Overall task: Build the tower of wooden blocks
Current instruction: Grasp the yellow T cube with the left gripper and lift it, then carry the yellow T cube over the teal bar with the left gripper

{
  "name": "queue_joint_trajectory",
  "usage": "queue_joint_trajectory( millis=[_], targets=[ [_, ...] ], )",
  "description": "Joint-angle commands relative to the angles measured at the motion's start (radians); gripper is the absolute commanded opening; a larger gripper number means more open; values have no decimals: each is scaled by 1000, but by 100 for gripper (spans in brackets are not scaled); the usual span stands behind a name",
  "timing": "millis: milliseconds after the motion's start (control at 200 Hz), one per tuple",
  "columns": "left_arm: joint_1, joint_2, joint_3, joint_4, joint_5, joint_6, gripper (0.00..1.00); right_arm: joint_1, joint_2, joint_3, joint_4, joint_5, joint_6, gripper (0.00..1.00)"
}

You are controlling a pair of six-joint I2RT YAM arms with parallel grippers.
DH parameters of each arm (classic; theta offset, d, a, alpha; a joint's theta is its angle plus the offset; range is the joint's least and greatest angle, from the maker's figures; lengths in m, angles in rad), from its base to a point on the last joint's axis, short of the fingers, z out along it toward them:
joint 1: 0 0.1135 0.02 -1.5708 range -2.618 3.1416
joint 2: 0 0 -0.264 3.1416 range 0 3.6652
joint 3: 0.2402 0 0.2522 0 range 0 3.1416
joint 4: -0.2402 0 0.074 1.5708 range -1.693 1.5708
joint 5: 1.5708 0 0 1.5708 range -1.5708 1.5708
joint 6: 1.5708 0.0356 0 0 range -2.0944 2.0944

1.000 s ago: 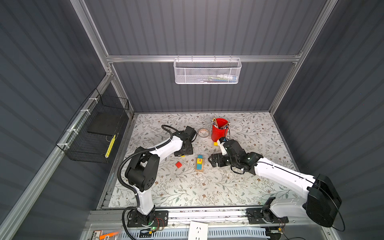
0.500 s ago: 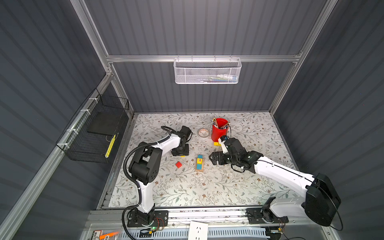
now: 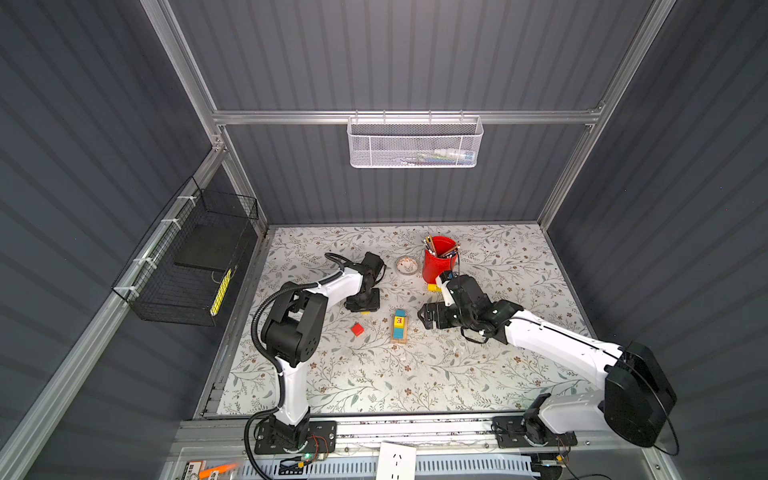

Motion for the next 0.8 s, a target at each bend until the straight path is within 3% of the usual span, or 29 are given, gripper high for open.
queue_joint_trajectory(
  millis=[0, 375, 796],
  targets=[
    [4, 1, -23, -36, 2, -37, 40, -6, 22, 34, -9, -6, 2, 99],
    [2, -16, -44, -40, -11, -116, 36, -11, 10, 19, 5, -11, 15, 99],
    [-4, -110, -31, -39, -19, -88, 23, -31, -24, 15, -11, -37, 20, 99]
  ],
)
